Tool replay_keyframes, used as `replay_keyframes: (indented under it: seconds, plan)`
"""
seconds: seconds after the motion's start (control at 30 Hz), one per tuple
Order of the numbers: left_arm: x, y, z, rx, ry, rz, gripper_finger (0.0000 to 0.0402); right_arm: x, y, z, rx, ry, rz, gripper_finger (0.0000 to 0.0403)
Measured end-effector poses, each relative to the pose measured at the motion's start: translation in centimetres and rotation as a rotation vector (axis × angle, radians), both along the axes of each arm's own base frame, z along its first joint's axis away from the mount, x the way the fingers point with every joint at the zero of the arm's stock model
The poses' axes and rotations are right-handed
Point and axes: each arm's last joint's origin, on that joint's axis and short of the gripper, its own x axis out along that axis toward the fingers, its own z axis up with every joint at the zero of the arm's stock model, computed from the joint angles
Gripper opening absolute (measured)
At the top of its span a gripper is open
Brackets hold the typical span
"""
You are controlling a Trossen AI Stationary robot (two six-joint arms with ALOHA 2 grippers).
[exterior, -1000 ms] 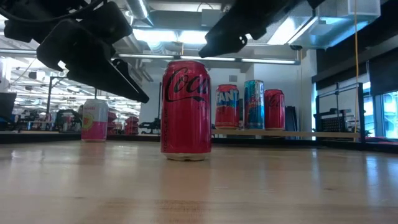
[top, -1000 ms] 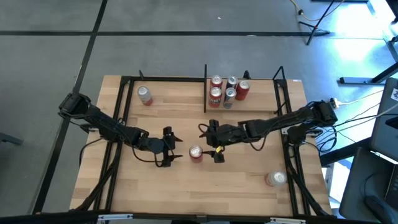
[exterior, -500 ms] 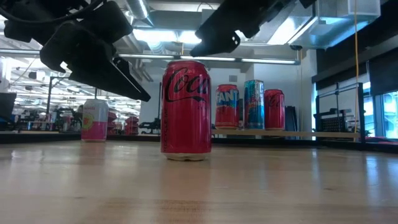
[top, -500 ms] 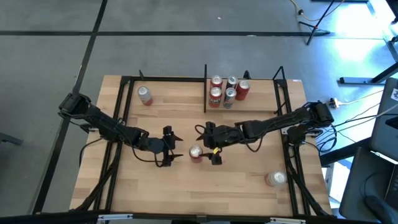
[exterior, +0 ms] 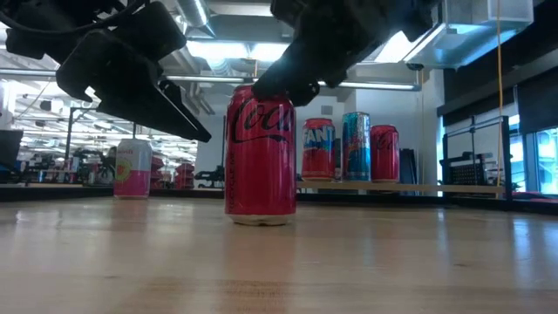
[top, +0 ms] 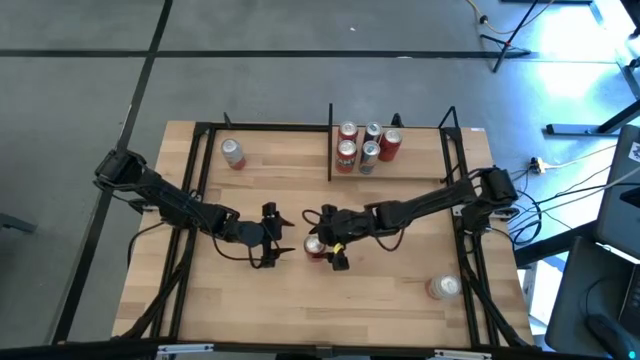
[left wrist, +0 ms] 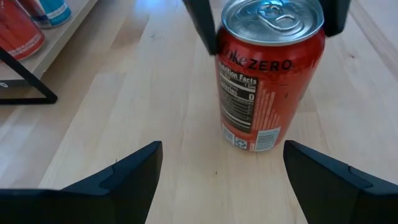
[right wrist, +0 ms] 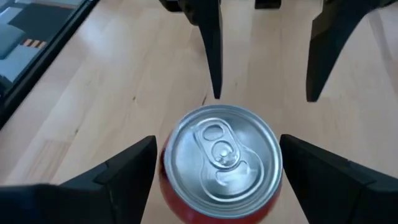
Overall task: Place canned beverage on shelf
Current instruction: Put the red soda can on the shelf aligned with the other red soda can
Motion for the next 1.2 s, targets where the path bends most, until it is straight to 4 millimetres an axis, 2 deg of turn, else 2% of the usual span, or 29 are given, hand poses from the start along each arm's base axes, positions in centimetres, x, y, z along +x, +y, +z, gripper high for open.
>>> replay_keyframes:
  seconds: [0.3, 0.53, 0.73, 1.2]
  plan:
    - [0.0, 0.0, 0.0, 0.001, -0.001, 0.001, 0.0314, 0.5, 0.1, -0.9, -0.010, 0.000, -0.008, 0.0319]
    - [0.0, 0.0, 0.0, 0.001, -0.001, 0.002, 0.0314, 0.5, 0.1, -0.9, -0.012, -0.007, -0.008, 0.0251]
    - [0.0, 0.0, 0.0, 0.001, -0.002, 0.002, 0.0314, 0.3, 0.0, -0.5, -0.014, 0.002, -0.007, 0.0251]
    - [0.0, 0.0, 0.0, 0.000, -0.003, 0.002, 0.0314, -2.3, -0.8, 1.8, -0.106, 0.098, -0.102, 0.0251]
